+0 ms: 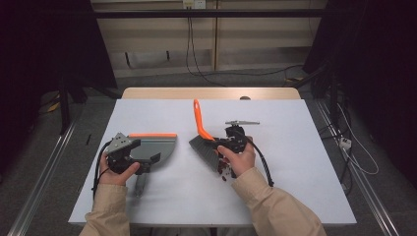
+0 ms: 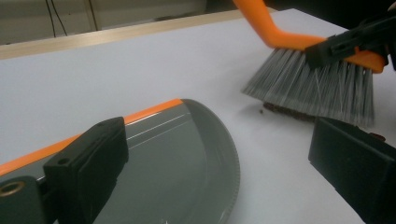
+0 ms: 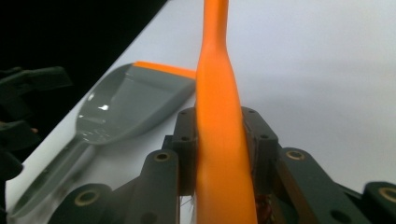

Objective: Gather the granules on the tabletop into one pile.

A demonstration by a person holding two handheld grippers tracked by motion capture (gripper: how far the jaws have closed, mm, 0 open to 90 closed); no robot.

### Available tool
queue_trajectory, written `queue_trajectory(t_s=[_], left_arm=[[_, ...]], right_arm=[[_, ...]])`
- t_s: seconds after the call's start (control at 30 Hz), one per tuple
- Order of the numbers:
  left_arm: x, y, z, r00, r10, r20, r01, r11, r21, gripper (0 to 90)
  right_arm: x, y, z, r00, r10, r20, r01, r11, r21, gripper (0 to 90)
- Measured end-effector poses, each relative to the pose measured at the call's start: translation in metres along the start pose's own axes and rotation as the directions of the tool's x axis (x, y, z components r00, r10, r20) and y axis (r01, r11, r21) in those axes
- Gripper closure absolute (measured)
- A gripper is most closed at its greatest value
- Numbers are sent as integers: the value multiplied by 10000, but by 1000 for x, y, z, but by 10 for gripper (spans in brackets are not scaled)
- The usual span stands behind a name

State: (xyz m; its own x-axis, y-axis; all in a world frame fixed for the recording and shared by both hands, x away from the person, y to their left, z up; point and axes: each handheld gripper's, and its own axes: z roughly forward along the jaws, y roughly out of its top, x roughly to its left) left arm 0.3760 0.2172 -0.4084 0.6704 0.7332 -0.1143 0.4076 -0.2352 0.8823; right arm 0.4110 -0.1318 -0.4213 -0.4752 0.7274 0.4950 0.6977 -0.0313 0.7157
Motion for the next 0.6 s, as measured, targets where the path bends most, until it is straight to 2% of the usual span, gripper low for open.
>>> queue_trajectory(t_s=[0.1, 0.13, 0.23, 0.3, 0.33, 0.37, 0.4, 0.5, 0.57, 0.6], left_arm=[[0, 0, 0, 10000, -53, -2, 53, 10000, -47, 46], [1, 0, 0, 10000, -47, -20, 47, 10000, -30, 46], [1, 0, 0, 10000, -53, -6, 53, 10000, -25, 46], [0, 0, 0, 10000, -29, 2, 29, 10000, 35, 46], [0, 0, 0, 10000, -34, -13, 34, 10000, 37, 46], [0, 0, 0, 10000, -35, -10, 35, 10000, 39, 46], [1, -1, 0, 10000, -59, -12, 59, 10000, -4, 46], [2, -1, -1, 9999, -140, -28, 140, 9999, -59, 47], [3, -1, -2, 9999, -101, -68, 101, 9999, -18, 46], [3, -1, -2, 9999, -157, -69, 157, 9999, -52, 46]], right_arm=[[1, 9, -5, 9980, -607, -155, 603, 9980, -213, 708], [0, 12, -7, 9964, -844, -37, 843, 9961, -247, 708], [-8, 20, -11, 9807, -1953, 125, 1956, 9798, -414, 708], [-16, 24, -12, 9654, -2607, 109, 2609, 9644, -438, 708], [-20, 26, -12, 9525, -3041, 135, 3044, 9517, -409, 708], [-23, 27, -12, 9437, -3301, 225, 3307, 9432, -315, 708], [-27, 29, -12, 9377, -3462, 279, 3470, 9374, -299, 709], [-37, 31, -8, 9110, -4117, 253, 4122, 9108, -218, 708], [-41, 33, -4, 9022, -4313, 116, 4314, 9021, -131, 709], [-43, 33, -2, 8863, -4631, 62, 4632, 8862, -128, 708]])
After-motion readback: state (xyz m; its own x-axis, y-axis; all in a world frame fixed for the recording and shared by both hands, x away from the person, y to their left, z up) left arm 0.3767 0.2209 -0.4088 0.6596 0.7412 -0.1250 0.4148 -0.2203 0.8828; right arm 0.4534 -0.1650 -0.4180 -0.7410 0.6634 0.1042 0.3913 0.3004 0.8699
